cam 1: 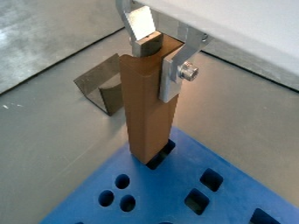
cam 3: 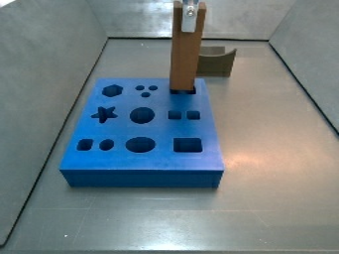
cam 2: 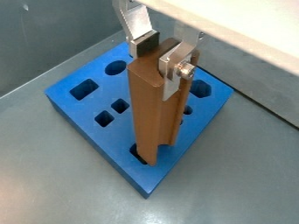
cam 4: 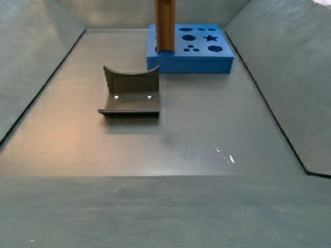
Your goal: Insert the arch object.
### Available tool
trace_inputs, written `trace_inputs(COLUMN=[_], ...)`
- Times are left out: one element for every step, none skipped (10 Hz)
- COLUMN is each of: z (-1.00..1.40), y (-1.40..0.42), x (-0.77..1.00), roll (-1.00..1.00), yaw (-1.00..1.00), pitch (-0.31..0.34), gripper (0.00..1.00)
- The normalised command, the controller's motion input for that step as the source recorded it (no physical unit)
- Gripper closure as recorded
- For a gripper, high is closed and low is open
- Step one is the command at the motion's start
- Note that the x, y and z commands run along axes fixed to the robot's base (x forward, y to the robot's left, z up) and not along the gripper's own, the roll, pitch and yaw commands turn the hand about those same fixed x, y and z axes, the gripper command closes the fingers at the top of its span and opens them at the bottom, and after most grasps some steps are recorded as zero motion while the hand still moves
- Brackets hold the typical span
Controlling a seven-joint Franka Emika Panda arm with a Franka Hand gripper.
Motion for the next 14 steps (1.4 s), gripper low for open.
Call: trace_inputs(z=[-0.14, -0.10, -0.12, -0.13, -0.26, -0.44, -0.39, -0.29, -0.29, -0.36, -0.35, -0.32, -0.35, -0.45], y=[-0.14, -0.15, -0.14, -0.11, -0.04, 0.02, 0.11, 0.06, 0.03, 0.04, 0.04, 0.08, 0.11, 0.17], x=[0.00, 0.00, 0.00, 0.00, 0.14, 0.19, 0.12, 0.04, 0.00, -0.01, -0.01, 0.00, 0.00, 0.01], roll=[-0.15, -0.12, -0.12, -0.14, -0.14, -0.01, 0.00, -0.03, -0.08, -0.11, -0.18, -0.21, -0.13, -0.03], yaw=[0.00, 0.08, 0.16, 0.19, 0.16, 0.00, -0.07, -0.25, -0.33, -0.31, -0.18, -0.05, -0.03, 0.00], pitch=[0.000, 0.000, 0.000, 0.000, 0.026, 0.043, 0.057, 0.044, 0.020, 0.000, 0.000, 0.000, 0.000, 0.000], gripper=[1.00, 1.00, 1.00, 1.00, 1.00, 1.00, 1.00, 1.00, 1.00, 1.00, 1.00, 1.00, 1.00, 1.00])
